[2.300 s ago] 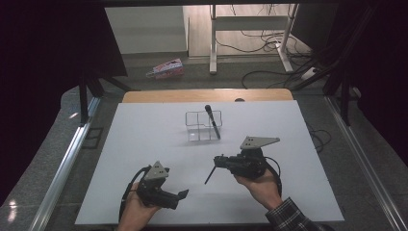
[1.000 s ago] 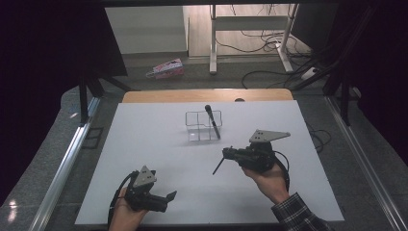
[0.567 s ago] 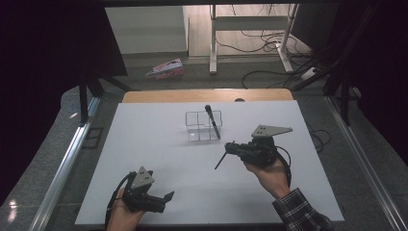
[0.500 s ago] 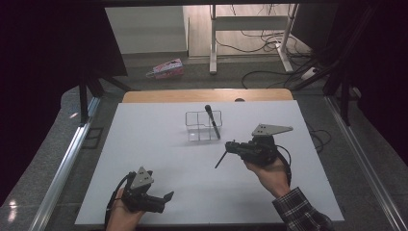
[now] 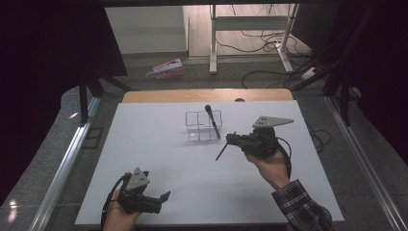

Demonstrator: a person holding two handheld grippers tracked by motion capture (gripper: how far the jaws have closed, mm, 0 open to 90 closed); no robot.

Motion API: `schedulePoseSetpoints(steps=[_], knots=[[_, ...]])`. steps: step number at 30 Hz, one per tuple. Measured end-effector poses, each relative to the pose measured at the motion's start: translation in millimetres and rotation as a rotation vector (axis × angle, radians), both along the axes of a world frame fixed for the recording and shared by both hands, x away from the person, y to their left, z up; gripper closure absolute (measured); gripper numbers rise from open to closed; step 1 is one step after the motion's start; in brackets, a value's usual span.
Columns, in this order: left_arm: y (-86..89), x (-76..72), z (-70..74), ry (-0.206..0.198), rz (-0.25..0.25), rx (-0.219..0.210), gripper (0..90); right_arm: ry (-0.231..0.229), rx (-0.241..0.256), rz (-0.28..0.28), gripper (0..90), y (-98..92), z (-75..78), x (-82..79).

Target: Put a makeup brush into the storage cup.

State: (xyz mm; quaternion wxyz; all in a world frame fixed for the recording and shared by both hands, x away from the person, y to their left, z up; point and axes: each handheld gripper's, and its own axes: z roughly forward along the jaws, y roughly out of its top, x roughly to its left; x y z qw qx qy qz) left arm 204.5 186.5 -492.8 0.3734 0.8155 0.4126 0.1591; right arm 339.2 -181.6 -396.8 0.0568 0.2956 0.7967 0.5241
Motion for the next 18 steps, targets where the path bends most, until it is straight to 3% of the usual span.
schedulePoseSetpoints(steps=[18], knots=[[5.5,-1.9,-0.3,-0.004,0.019,0.006,0.2,-0.034,0.002,-0.036,84.8,-2.5,15.9,25.2]])
